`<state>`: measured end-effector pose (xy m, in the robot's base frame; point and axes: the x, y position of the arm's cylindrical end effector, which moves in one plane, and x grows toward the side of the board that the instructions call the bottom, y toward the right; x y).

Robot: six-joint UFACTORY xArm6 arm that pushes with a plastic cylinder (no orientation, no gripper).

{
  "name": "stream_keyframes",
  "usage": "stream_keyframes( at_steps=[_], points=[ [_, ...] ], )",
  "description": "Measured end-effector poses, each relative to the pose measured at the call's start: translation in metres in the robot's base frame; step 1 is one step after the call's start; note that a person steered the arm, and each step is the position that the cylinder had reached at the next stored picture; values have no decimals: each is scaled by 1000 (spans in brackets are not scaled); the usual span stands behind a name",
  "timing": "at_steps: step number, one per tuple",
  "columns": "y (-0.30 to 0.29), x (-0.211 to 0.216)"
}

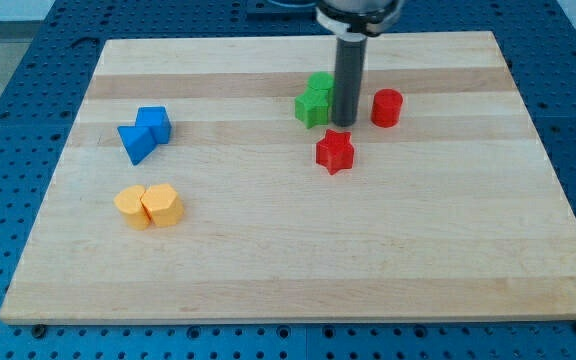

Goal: Push the green star closer to the blue cube

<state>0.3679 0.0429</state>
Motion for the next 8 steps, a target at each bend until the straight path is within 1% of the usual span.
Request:
stream_keyframes(
  at_steps=[1, 3, 5, 6, 7, 8],
  points=[
    [-25, -3],
    [-24, -8],
    [-90, -12],
    [-93, -13],
    [-73, -32],
    [-68, -60]
  ],
)
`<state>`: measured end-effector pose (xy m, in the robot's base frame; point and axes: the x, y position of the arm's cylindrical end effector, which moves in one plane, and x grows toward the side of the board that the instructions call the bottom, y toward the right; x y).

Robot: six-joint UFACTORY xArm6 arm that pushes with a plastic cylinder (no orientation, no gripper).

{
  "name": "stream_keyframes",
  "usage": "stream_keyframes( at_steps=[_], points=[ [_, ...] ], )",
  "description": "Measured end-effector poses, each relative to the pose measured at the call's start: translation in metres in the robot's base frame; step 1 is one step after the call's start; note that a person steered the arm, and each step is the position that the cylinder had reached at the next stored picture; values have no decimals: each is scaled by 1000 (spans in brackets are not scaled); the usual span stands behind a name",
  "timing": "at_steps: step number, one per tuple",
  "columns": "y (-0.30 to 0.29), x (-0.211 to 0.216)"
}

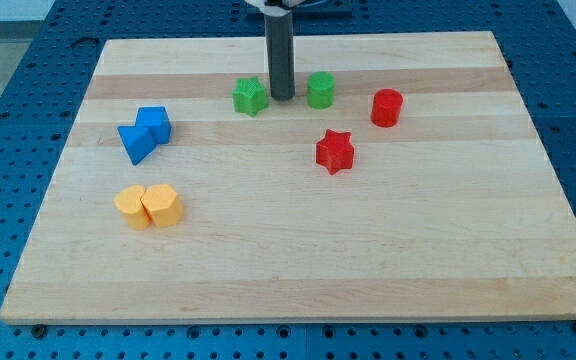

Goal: Push the green star closer to the blue cube

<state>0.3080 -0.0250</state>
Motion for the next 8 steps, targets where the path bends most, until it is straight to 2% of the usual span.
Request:
stream_keyframes(
  at_steps=[2, 4, 5, 6, 8],
  points=[
    [-76, 3],
    [-40, 2],
    [-38, 18],
    [-46, 34],
    [-82, 35]
  ],
)
